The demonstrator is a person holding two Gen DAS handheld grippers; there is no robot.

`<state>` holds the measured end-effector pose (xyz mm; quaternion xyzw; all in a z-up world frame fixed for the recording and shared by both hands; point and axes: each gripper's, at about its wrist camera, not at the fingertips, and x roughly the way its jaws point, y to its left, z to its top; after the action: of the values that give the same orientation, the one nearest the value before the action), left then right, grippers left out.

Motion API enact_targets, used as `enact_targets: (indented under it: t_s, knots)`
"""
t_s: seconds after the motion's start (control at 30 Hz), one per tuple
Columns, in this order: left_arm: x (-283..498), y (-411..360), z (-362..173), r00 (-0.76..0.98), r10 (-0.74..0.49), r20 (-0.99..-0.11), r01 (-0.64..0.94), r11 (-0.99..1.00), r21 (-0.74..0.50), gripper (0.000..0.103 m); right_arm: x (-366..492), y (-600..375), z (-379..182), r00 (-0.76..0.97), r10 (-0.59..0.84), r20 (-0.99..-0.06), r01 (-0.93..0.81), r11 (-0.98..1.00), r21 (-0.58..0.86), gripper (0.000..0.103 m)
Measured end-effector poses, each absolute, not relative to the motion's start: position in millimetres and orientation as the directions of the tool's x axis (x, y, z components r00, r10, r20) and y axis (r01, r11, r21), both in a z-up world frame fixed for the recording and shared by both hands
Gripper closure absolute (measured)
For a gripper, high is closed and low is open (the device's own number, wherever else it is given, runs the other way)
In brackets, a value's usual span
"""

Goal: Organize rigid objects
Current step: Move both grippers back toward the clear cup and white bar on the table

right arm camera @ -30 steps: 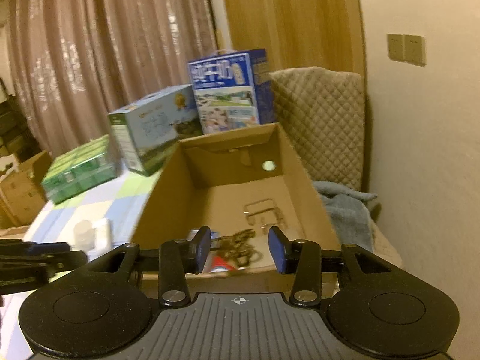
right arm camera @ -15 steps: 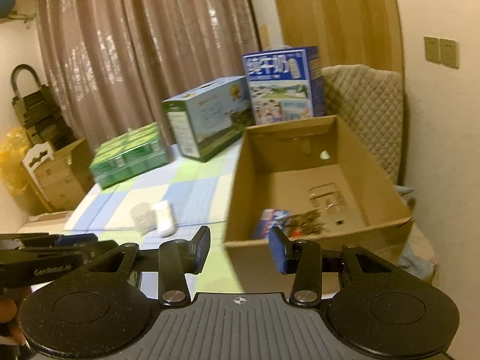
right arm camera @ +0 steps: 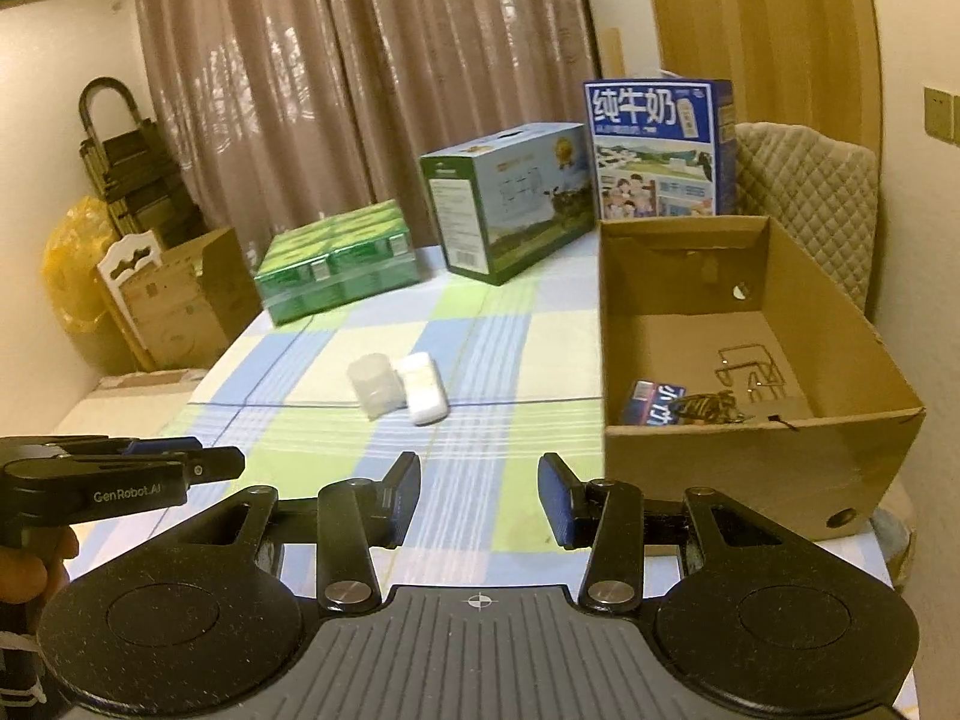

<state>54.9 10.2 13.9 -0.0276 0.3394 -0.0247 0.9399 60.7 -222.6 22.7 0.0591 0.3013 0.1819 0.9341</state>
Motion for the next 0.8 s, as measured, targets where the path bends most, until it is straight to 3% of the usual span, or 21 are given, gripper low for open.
enact_targets:
  t_s: [0.53,0.8]
  knots:
    - [52,20,11,0.765,-0.054,-0.641,0.012,0.997,-0.070,0.067,61,-210,14,0.731,0.388,-0.562,-0.327,0.921,0.210,0.062]
    - [65,32,1,0.753,-0.039,-0.657,0.001,0.998,-0.058,0.049,72,-194,3,0.709,0.400,-0.581,-0.354,0.914,0.198,0.062]
